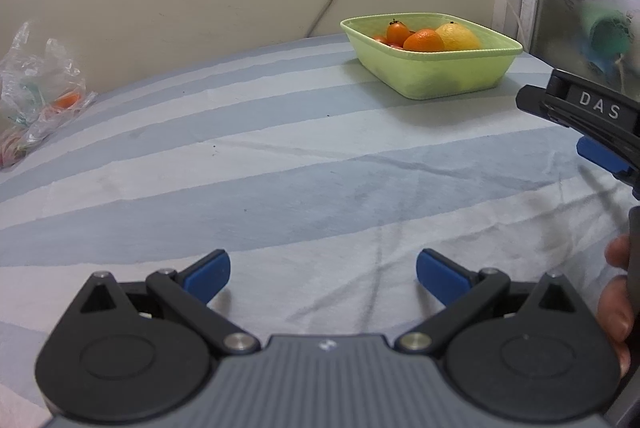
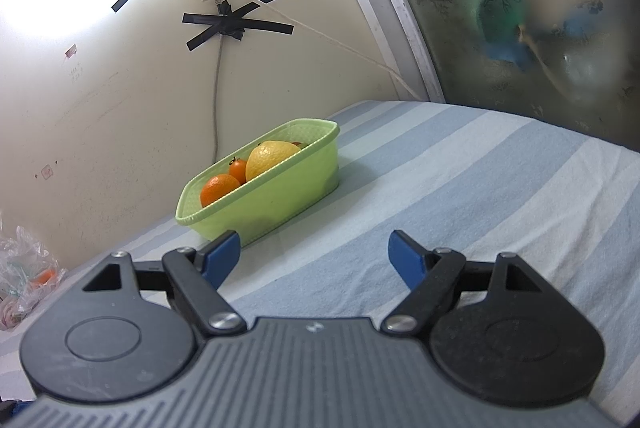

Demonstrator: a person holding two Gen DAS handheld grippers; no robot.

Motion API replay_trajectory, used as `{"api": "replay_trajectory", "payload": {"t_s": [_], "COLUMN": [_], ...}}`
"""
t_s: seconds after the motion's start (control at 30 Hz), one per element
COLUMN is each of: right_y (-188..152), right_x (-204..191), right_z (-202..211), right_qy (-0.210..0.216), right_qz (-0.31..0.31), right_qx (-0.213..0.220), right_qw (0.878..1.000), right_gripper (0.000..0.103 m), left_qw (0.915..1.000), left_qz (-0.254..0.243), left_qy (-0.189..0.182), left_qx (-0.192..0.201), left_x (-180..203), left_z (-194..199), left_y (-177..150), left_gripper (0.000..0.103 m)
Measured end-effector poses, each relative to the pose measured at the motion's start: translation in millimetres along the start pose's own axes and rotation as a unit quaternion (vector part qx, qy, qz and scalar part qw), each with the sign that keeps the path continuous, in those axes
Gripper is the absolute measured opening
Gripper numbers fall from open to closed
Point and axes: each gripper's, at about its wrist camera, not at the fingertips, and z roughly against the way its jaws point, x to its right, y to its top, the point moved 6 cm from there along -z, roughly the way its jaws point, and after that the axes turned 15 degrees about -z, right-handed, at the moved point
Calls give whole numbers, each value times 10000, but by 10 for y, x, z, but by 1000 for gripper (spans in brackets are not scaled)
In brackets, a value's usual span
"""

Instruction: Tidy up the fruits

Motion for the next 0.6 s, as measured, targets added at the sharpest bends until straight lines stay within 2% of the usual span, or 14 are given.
{"api": "replay_trajectory", "payload": {"t_s": [0.6], "right_y": [-4], "right_x": [-7], "right_z": [1], "right_qy": [-9], "right_qz": [4], "right_qx": [3], "right_qw": [10000], "right_gripper": [83], "left_qw": [9999], "left_qz": [-52], "left_qy": [-120], "left_qx": [-32], "left_x": [59], "left_z": [-18], "left_y": [-11], "left_gripper": [103]}}
